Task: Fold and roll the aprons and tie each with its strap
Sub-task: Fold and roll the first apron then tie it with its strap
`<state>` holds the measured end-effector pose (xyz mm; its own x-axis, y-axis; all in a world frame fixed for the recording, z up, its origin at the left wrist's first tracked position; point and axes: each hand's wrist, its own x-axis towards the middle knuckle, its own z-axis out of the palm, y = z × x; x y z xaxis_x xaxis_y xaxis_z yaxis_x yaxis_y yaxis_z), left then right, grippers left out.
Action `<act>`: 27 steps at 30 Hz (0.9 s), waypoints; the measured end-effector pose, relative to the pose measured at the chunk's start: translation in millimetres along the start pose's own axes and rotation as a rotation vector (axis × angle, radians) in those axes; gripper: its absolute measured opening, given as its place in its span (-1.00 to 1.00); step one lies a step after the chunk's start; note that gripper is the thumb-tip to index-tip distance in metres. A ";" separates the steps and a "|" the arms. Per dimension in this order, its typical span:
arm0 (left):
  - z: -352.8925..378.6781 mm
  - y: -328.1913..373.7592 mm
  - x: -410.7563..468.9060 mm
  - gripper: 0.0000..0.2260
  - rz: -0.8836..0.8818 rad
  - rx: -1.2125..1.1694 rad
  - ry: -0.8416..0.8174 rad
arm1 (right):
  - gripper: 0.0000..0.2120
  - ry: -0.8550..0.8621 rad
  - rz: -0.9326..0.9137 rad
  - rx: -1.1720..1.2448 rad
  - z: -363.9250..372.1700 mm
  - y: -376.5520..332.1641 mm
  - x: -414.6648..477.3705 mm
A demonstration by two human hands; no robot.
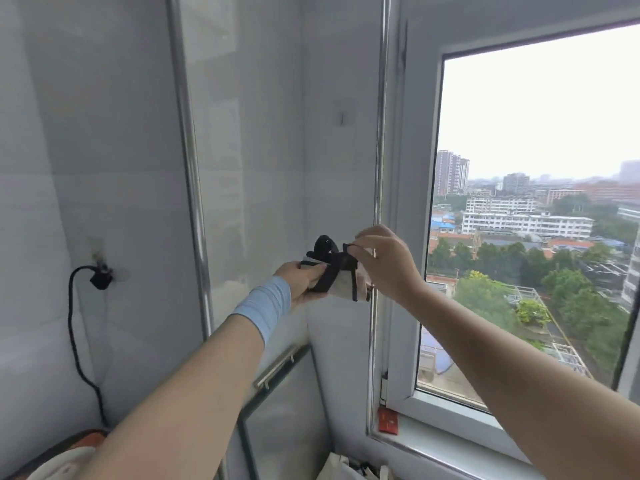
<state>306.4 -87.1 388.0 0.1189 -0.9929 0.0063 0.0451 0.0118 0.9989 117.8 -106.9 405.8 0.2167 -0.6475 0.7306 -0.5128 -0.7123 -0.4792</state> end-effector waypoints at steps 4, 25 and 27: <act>-2.7 38.3 23.1 -0.88 0.169 0.330 0.111 | -0.81 0.051 0.113 0.041 -16.9 -25.8 57.3; 7.1 148.7 122.7 -0.76 0.287 0.012 -0.057 | -0.89 0.203 -0.020 -0.188 -46.1 -65.6 282.4; 7.2 150.6 128.8 -0.78 0.284 0.009 -0.070 | -0.86 0.196 0.006 -0.286 -43.7 -62.2 294.8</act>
<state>321.4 -214.1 539.6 0.0571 -0.9558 0.2886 0.0111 0.2896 0.9571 177.3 -241.7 672.2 0.0634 -0.5672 0.8211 -0.7316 -0.5860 -0.3483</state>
